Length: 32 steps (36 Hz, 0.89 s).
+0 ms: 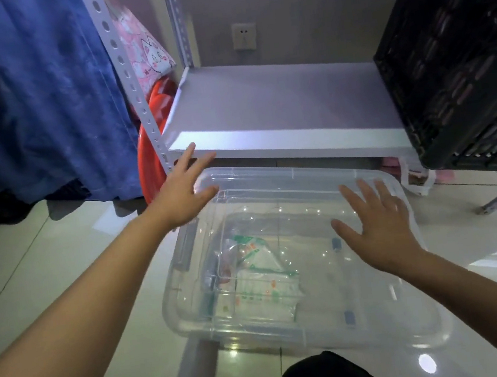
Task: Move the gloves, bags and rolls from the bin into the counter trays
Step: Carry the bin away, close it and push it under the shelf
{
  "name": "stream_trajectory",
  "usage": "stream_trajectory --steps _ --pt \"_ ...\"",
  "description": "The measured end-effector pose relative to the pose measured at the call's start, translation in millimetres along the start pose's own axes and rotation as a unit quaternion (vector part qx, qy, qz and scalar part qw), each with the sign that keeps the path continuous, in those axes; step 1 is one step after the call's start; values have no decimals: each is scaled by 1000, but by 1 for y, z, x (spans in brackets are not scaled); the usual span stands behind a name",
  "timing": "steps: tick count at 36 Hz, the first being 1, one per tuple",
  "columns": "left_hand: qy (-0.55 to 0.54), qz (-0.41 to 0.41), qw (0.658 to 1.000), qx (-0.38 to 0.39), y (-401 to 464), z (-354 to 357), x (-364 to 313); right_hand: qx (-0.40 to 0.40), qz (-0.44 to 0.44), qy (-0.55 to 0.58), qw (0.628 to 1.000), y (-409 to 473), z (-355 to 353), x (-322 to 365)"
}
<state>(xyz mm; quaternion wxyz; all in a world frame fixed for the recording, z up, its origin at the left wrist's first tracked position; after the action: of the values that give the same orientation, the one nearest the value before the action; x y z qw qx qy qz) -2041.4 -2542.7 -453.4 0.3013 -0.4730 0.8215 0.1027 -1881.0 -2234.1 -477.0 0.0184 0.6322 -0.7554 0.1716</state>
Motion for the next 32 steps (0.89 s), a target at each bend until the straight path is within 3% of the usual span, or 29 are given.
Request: stream_trajectory --steps 4,10,14,21,24,32 --pt "-103 -69 992 -1 -12 -38 2 33 -91 -6 995 12 3 76" --pt "-240 -205 948 46 -55 2 53 61 -155 -37 985 52 42 173" --pt "-345 -350 864 105 -87 43 102 86 -119 -52 988 72 95 186" --pt "-448 -339 813 151 -98 78 119 -14 -115 -77 990 70 124 179" --pt "-455 -331 812 152 -92 75 119 -31 -122 -82 989 69 125 179" --pt "-327 -345 869 141 -59 37 100 -36 -125 -83 988 68 123 179"
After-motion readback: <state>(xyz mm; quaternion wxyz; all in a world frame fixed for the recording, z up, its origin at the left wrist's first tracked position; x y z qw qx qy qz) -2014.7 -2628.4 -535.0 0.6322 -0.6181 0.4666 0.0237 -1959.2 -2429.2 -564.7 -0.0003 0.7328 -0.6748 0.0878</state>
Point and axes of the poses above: each hand's wrist, its own y-axis towards the middle knuckle, its own z-axis out of the palm, x = y × z, the point moved 7 cm from there along y, towards the middle knuckle, and after that the axes turned 12 degrees about x, right-handed, at the moved point
